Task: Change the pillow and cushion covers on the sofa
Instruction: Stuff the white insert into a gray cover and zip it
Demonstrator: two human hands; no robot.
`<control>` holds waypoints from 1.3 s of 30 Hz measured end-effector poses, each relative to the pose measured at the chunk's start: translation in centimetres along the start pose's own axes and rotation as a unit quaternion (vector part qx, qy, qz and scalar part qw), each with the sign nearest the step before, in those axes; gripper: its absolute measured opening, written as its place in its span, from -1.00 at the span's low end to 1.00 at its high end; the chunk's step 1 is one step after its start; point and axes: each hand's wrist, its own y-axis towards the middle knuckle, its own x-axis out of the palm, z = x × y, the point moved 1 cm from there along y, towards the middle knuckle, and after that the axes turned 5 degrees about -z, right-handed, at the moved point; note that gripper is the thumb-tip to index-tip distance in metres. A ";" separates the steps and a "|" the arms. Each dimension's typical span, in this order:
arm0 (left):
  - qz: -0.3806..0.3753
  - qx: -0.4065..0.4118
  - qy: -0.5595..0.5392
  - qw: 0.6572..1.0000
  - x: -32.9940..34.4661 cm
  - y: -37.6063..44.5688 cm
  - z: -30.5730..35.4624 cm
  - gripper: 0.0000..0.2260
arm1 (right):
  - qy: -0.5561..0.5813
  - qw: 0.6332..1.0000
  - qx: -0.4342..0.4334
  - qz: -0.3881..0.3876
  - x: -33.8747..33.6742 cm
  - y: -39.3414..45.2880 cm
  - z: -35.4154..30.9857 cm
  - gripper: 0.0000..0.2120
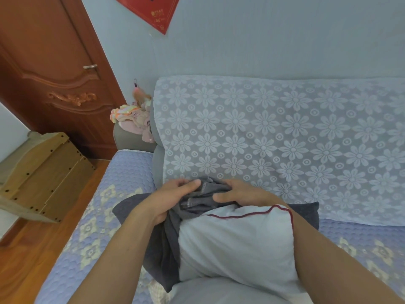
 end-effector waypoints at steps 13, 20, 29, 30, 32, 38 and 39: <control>0.002 -0.007 -0.167 0.986 2.7 -2.2 1.4 -0.80 | 0.037 0.990 0.024 0.133 0.5 0.2 -0.8 -0.72; 0.008 -0.021 -0.136 0.990 2.4 -1.7 0.6 -0.67 | 0.137 0.988 0.024 0.064 0.5 0.4 0.4 -0.71; -0.119 -0.035 -0.194 0.973 3.7 -3.0 -0.3 -0.76 | -0.074 0.968 0.016 0.239 0.8 1.3 -0.2 -0.77; -0.109 -0.034 -0.189 0.975 3.7 -2.9 -0.2 -0.72 | -0.092 0.964 0.009 0.249 0.9 1.3 -0.2 -0.76; -0.086 -0.036 -0.220 0.971 3.4 -2.7 -0.1 -0.62 | -0.116 0.955 -0.041 0.270 0.9 1.1 -0.2 -0.63; -0.045 -0.012 -0.319 0.947 2.4 -2.3 0.3 -0.50 | -0.264 0.906 -0.197 0.268 1.5 -1.4 -2.5 -0.80; -0.042 -0.013 -0.326 0.944 2.6 -2.3 0.5 -0.50 | -0.272 0.907 -0.186 0.262 1.9 -1.4 -2.3 -0.82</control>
